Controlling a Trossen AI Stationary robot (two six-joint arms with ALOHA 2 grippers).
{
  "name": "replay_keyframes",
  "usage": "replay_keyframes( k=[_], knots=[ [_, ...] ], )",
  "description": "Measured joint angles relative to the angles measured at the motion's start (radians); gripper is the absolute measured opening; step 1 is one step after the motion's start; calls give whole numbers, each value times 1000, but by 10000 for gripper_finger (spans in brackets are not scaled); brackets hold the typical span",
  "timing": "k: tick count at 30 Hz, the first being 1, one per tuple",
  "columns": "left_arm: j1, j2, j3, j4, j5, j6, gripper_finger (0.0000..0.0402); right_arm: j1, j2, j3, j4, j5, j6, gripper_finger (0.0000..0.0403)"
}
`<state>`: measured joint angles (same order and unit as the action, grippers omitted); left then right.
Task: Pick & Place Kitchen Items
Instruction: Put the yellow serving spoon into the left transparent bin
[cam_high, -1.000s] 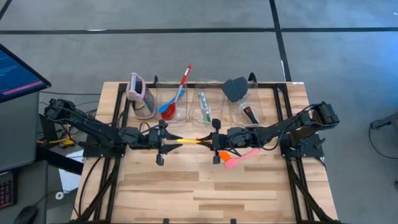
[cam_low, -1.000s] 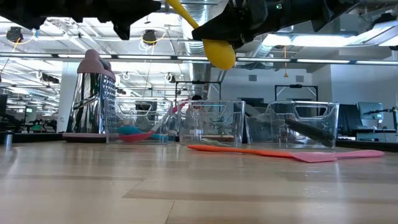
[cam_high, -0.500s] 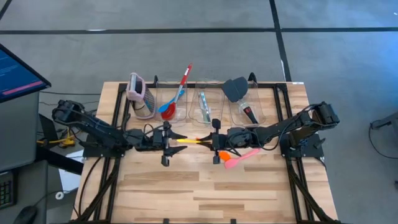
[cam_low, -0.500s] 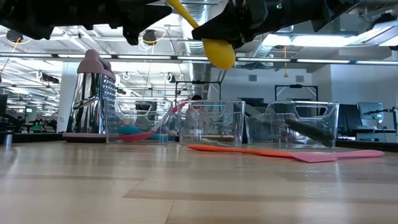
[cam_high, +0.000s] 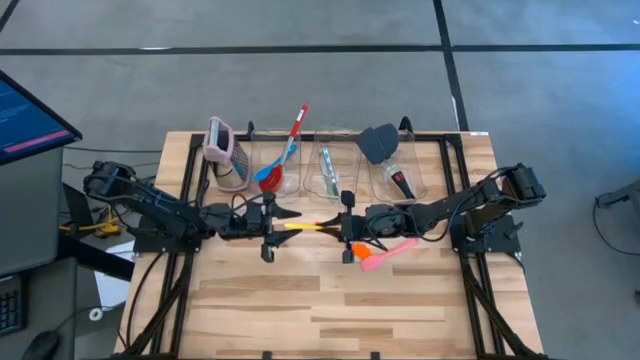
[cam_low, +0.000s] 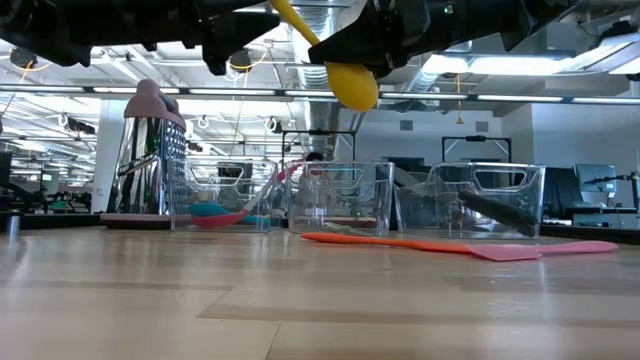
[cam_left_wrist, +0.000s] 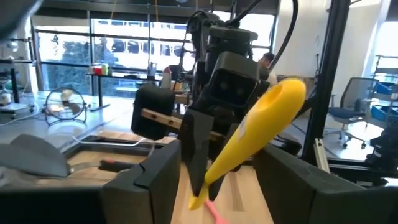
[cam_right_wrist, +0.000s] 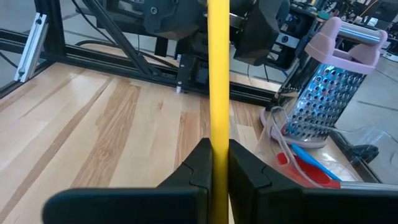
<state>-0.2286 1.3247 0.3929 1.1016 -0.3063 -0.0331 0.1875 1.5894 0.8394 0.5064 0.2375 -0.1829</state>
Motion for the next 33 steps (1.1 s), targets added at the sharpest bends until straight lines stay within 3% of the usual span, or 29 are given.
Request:
replay_keyframes(
  k=[12, 23, 33],
  knots=[
    [0, 163, 122, 7, 11, 7, 164, 0, 0, 0, -7, 0, 0, 18],
    [0, 131, 115, -28, 15, 10, 134, 3, 0, 0, -22, 0, 6, 18],
    [0, 87, 37, -29, 13, 1, 97, 8, 0, 0, -24, 0, 8, 18]
  ],
)
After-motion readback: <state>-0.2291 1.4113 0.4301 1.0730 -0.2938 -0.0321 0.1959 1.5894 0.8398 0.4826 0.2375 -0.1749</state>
